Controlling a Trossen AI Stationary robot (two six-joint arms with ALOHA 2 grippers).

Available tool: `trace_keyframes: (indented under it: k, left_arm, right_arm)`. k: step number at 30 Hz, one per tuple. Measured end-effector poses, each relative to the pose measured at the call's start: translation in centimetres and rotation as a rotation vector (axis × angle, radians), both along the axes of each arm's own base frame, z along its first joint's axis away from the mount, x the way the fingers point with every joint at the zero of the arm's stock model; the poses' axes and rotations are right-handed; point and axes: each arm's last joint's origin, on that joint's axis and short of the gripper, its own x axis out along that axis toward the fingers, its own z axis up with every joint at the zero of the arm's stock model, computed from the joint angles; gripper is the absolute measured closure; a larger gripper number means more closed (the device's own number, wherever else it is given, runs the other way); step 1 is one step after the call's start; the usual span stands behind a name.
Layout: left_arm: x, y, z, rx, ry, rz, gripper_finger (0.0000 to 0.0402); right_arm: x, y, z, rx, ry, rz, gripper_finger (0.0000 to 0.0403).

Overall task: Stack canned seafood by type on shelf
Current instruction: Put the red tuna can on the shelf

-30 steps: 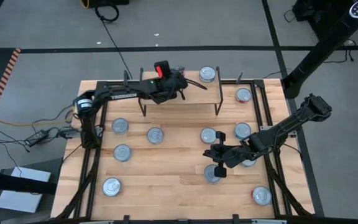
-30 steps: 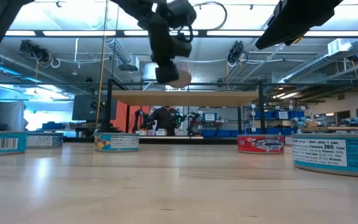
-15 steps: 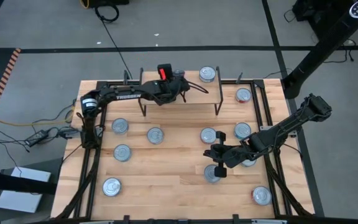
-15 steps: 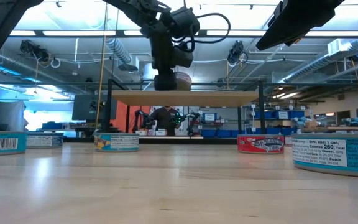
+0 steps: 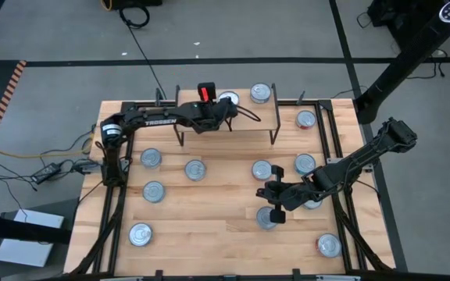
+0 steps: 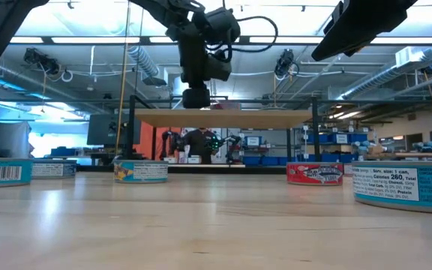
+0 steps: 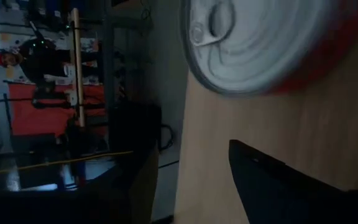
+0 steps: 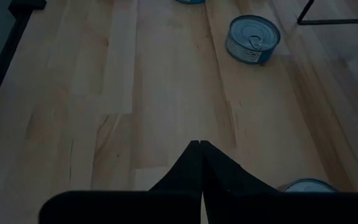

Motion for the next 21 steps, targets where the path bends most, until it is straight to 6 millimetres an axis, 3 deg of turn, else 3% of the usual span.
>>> trace_keyframes:
  k: [7,13,21]
  left_arm:
    - [-1.7,-0.5,2.5,-0.169,-0.236,0.010,0.0201]
    - [-3.8,-1.1,5.2,-0.167,-0.445,-0.002,0.0222]
    - [-8.0,-3.2,4.8,-0.165,-0.756,-0.158,0.0269]
  right_arm:
    - [0.0,0.0,0.0,-0.002,0.007,0.002,0.0395]
    - [0.3,-0.4,0.1,-0.033,-0.025,-0.029,0.0395]
    - [1.9,-4.4,0.5,-0.071,-0.067,-0.198,0.0389]
